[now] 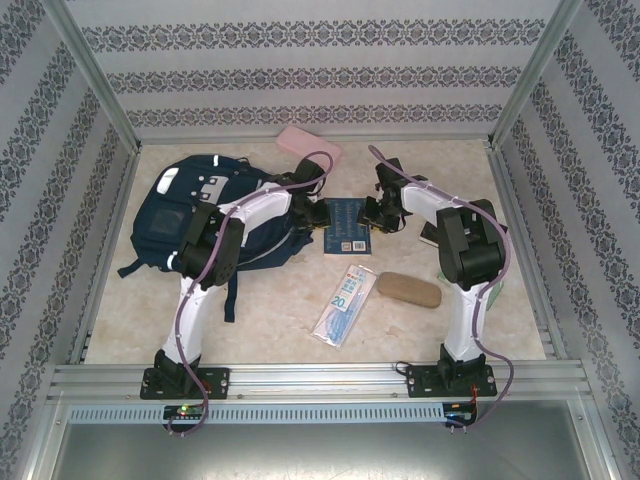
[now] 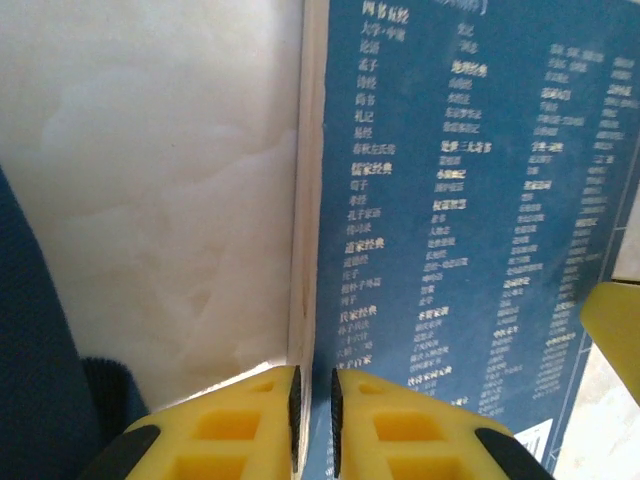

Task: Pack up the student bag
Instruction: Pick up the book from the center of the table.

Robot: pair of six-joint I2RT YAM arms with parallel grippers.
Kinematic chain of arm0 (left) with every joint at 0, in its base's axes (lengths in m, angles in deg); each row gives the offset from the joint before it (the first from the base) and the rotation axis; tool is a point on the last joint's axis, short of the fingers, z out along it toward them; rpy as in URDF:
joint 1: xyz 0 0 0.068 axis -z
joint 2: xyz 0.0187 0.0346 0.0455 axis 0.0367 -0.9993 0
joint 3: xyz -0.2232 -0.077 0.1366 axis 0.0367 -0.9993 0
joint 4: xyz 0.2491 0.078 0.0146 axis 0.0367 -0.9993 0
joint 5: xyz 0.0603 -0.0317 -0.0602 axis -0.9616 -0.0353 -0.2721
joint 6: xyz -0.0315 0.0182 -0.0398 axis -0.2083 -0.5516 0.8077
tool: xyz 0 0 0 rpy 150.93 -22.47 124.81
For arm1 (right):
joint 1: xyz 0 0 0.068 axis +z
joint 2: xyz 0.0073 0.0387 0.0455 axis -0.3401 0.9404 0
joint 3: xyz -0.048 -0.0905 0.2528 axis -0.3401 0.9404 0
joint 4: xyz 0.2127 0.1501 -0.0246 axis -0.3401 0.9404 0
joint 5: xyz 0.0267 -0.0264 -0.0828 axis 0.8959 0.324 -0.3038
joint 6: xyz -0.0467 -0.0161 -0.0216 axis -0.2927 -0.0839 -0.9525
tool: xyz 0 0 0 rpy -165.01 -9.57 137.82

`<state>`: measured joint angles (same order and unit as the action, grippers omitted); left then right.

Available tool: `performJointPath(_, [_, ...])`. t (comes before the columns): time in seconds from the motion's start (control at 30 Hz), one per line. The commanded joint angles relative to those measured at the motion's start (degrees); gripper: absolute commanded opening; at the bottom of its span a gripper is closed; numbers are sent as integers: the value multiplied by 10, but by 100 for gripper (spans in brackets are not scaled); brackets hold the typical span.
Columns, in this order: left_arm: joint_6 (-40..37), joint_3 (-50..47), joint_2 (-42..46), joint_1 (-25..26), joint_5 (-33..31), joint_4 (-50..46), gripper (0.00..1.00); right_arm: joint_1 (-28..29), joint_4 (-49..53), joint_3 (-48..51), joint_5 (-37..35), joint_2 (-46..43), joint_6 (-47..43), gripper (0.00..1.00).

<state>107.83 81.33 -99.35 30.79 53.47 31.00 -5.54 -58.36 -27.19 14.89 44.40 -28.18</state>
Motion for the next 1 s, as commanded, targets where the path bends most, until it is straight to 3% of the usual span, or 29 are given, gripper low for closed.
performJointPath(0.0, [-6,8,-27,11,-13,-40,19,-4,7,-18,28,21,-15,40])
performJointPath(0.2, [-5,-6,-37,16,8,-31,16,14,-20,-20,110,28,-8,38])
performJointPath(0.33, [-5,-6,-40,16,38,-17,15,17,-118,4,236,9,37,37])
performJointPath(0.53, [-31,9,-43,15,41,-38,15,13,-227,37,324,-45,96,32])
performJointPath(0.73, [-48,18,-45,12,46,-48,15,9,-227,53,343,-67,92,31])
performJointPath(0.9, [-60,25,-43,7,48,-59,15,8,-143,42,290,-57,41,29])
performJointPath(0.97, [-65,26,-41,6,48,-63,15,5,-117,36,264,-56,24,22])
